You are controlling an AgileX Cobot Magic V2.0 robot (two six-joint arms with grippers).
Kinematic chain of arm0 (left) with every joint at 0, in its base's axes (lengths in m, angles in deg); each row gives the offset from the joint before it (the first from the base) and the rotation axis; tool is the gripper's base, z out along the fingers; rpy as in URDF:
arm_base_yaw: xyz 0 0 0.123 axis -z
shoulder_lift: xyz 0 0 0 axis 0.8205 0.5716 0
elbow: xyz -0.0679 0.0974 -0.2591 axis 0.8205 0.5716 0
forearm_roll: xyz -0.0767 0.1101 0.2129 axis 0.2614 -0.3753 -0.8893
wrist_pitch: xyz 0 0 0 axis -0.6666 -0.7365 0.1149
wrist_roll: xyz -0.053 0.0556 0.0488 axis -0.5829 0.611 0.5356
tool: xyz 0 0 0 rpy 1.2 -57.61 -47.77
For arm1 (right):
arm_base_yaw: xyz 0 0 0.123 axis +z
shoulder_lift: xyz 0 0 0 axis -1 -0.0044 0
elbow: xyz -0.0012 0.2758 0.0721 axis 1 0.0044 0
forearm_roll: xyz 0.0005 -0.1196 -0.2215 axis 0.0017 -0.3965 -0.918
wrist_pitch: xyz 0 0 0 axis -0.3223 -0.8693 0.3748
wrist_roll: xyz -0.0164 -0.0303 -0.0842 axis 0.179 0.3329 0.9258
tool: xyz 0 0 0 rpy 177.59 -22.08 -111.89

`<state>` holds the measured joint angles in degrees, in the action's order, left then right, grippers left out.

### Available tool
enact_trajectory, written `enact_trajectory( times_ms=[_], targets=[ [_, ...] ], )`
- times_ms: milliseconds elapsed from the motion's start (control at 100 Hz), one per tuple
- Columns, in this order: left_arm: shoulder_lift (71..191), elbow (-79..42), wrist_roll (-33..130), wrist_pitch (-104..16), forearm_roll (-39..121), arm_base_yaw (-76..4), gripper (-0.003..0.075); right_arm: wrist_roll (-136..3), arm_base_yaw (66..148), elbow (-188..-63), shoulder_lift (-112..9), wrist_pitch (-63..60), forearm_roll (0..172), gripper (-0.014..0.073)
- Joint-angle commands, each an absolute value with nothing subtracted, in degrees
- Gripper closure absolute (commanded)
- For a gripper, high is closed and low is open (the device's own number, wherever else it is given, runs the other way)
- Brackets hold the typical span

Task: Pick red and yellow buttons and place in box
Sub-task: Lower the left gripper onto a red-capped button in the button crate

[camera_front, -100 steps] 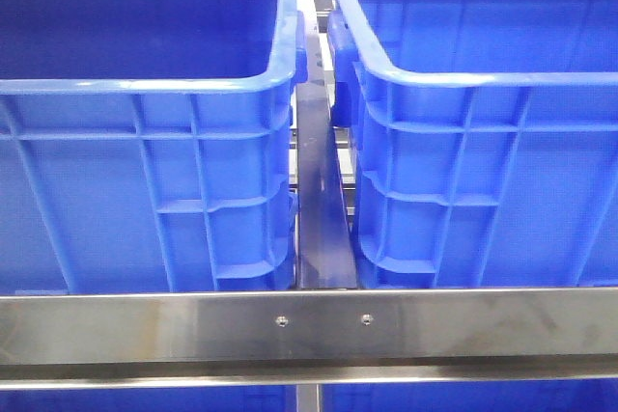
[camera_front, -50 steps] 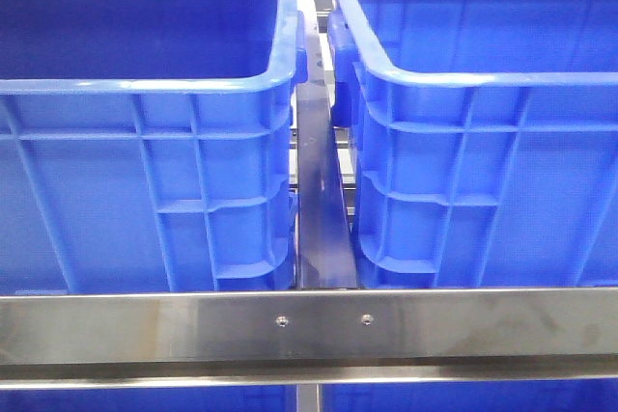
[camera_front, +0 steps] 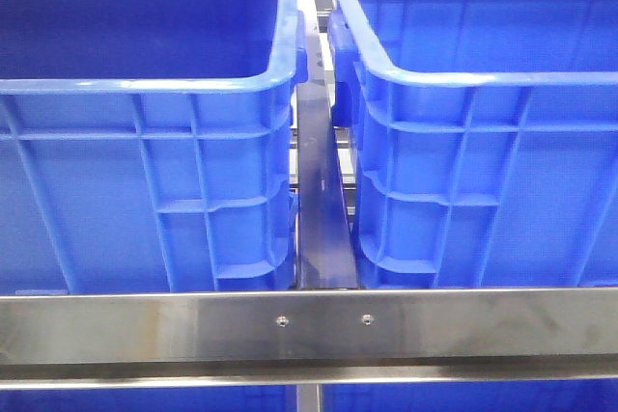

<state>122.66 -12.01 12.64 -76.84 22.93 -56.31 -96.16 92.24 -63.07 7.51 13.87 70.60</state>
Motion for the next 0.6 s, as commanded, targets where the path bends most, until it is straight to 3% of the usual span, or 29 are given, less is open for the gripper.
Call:
enact_trajectory(
  times_ms=[0, 380, 590],
  targets=[
    [126.4, -15.7, 14.6, -73.6, 26.9, -56.1, 0.0289, -95.8, 92.1, -63.2, 8.7, 18.8, 70.4, 0.0662],
    [146.4, -29.1, 10.0, -73.7, 20.9, -44.2, 0.0289, -95.8, 92.1, -63.2, 8.7, 18.8, 70.4, 0.0662],
    [156.3, -35.5, 1.6, -73.8, 13.3, -41.6, 0.0289, -95.8, 92.1, -63.2, 8.7, 18.8, 70.4, 0.0662]
  ],
)
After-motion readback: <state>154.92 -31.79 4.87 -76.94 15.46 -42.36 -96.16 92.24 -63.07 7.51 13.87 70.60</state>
